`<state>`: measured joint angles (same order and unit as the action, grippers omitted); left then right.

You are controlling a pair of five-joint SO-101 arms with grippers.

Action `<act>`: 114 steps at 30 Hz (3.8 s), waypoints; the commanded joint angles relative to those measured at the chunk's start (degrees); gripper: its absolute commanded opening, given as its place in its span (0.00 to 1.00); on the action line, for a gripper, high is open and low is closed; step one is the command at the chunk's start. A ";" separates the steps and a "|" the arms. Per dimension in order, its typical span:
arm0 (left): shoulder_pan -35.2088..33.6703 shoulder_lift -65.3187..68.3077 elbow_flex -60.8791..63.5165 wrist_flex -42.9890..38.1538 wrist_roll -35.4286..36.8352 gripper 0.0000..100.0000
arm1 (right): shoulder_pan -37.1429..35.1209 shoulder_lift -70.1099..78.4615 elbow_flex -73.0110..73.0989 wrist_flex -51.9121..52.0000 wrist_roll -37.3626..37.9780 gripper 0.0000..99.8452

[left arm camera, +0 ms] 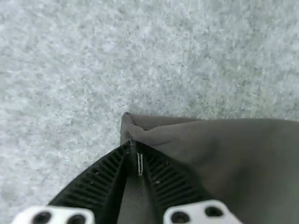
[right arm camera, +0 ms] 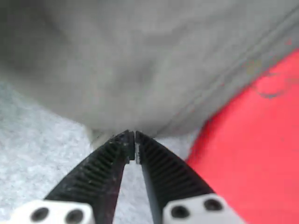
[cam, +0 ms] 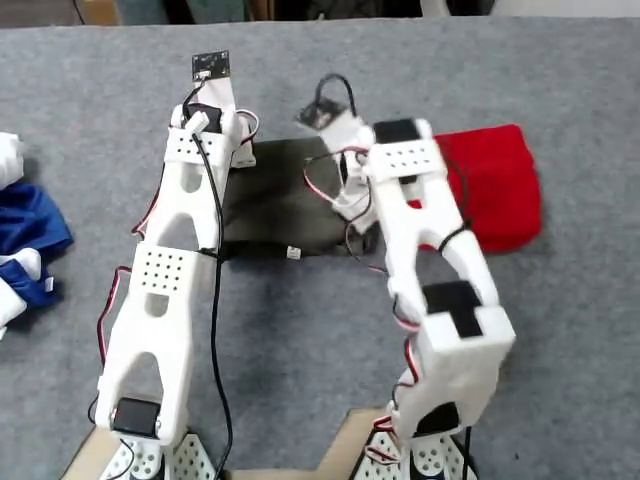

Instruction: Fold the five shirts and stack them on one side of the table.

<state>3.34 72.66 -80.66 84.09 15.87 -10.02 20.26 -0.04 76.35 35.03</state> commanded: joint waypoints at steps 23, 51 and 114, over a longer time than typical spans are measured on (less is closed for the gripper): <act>-1.10 0.88 -0.92 0.79 -0.44 0.03 | -1.85 -13.05 5.76 -5.01 1.93 0.01; -1.36 0.44 -1.01 0.79 -0.70 0.03 | 4.66 -2.24 -26.68 24.79 9.49 0.01; -16.13 -35.08 29.49 16.62 -21.63 0.03 | -2.73 15.25 -11.12 3.16 -68.57 0.05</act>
<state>-12.40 41.89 -50.86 100.62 -4.97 -14.33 35.30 -11.03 78.37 -35.03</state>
